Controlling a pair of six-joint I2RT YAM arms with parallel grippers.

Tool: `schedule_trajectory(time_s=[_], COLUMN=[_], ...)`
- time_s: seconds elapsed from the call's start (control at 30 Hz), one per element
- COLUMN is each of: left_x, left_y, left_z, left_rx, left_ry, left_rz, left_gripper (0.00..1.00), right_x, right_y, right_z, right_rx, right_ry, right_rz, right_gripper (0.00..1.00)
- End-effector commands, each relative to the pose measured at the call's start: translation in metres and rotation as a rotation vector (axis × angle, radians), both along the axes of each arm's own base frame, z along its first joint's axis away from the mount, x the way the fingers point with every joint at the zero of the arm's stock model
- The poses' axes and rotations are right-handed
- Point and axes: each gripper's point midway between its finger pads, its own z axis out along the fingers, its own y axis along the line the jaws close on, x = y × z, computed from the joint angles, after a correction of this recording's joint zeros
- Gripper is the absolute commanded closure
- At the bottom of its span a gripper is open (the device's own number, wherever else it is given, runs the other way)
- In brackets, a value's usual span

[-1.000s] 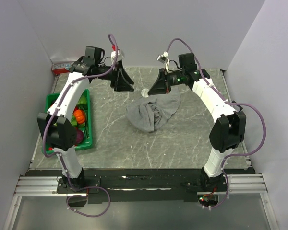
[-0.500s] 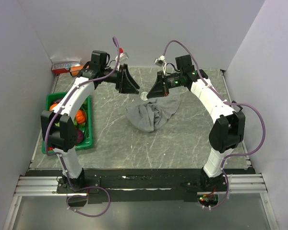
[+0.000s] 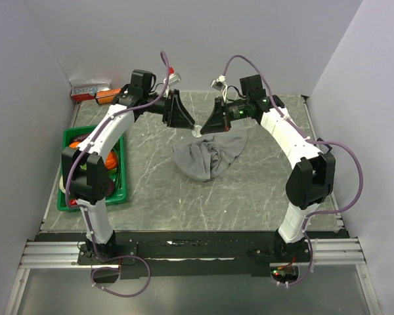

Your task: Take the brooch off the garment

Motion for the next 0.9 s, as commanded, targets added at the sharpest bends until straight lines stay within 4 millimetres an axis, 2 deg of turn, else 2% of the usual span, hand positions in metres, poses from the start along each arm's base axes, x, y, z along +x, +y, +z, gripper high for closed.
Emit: schedule_trajectory(time_s=[0.0,0.13,0.87], left_x=[-0.001,-0.003,-0.004], left_y=[-0.005,-0.007,-0.015], left_z=[0.013,0.012,0.008], left_rx=[-0.02,-0.024,-0.014], left_ry=[-0.047,-0.039,-0.057], left_rz=[-0.025,-0.039,-0.054], left_gripper=[0.44,0.44,0.58], right_x=[-0.002,-0.001,0.001], right_y=[0.004,0.005,0.009], right_z=[0.024,0.023,0.022], right_rx=[0.042,0.04,0.045], right_ry=[-0.067,-0.057,-0.022], right_rz=[0.019,0.015,0.004], right_gripper=[1.0,1.0,1.0])
